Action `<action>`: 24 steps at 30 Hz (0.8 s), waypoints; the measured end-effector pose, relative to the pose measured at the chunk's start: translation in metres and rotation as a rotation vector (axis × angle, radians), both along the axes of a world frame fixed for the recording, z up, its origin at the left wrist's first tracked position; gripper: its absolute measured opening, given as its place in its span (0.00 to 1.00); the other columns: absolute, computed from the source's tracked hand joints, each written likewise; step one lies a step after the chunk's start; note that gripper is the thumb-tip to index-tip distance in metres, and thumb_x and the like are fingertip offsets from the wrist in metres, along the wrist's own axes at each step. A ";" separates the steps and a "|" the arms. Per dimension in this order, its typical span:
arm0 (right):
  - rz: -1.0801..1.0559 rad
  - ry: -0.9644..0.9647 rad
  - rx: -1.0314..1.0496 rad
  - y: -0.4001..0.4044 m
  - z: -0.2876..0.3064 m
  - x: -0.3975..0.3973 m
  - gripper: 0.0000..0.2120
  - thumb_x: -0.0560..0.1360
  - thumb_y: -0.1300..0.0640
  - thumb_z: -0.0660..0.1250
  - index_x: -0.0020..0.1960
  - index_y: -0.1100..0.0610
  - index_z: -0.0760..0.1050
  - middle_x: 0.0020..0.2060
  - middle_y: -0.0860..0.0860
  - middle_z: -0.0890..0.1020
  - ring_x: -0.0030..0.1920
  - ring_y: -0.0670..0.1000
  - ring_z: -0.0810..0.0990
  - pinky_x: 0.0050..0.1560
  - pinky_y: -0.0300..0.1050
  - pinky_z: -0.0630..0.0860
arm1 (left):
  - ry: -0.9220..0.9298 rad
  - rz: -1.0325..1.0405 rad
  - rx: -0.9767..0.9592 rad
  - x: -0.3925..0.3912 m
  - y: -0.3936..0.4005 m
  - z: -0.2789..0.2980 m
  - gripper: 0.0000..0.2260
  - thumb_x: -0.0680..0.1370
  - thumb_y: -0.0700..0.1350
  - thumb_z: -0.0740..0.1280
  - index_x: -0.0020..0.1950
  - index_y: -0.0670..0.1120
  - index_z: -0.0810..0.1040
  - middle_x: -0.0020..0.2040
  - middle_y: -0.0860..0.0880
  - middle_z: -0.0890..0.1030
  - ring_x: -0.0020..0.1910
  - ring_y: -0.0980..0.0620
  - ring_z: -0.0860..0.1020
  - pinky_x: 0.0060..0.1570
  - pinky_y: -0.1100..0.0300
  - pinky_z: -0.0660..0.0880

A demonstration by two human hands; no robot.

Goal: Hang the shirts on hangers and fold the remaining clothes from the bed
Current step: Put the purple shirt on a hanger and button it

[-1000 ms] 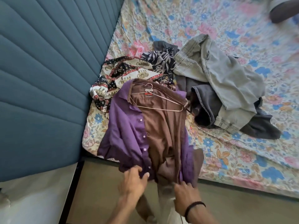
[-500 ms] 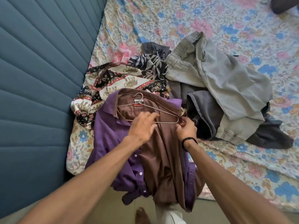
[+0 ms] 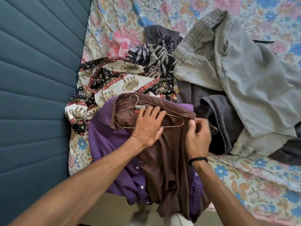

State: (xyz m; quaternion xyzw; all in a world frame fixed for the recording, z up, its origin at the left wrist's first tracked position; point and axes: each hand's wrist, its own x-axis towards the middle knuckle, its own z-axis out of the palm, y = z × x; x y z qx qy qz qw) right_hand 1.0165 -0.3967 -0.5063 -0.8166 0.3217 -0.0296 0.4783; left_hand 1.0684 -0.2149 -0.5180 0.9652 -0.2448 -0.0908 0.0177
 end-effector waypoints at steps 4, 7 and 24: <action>-0.172 -0.134 0.010 -0.009 0.026 0.028 0.02 0.83 0.55 0.63 0.52 0.52 0.72 0.42 0.51 0.79 0.42 0.51 0.79 0.47 0.52 0.75 | -0.058 0.008 -0.110 -0.005 0.012 0.011 0.27 0.77 0.58 0.68 0.75 0.53 0.71 0.67 0.49 0.74 0.61 0.45 0.73 0.62 0.48 0.68; -0.254 -0.200 -0.028 -0.011 0.041 0.051 0.01 0.84 0.56 0.63 0.54 0.54 0.72 0.41 0.48 0.78 0.40 0.42 0.78 0.48 0.42 0.76 | -0.014 0.038 -0.163 0.002 0.033 0.007 0.27 0.78 0.57 0.69 0.76 0.52 0.72 0.68 0.47 0.75 0.61 0.44 0.74 0.57 0.47 0.72; -0.093 0.249 0.032 0.126 -0.013 -0.033 0.23 0.69 0.46 0.82 0.54 0.53 0.74 0.39 0.43 0.81 0.37 0.43 0.80 0.48 0.46 0.79 | 0.153 -0.357 -0.137 0.027 0.167 0.053 0.25 0.70 0.61 0.77 0.63 0.51 0.80 0.62 0.50 0.79 0.65 0.44 0.72 0.67 0.46 0.64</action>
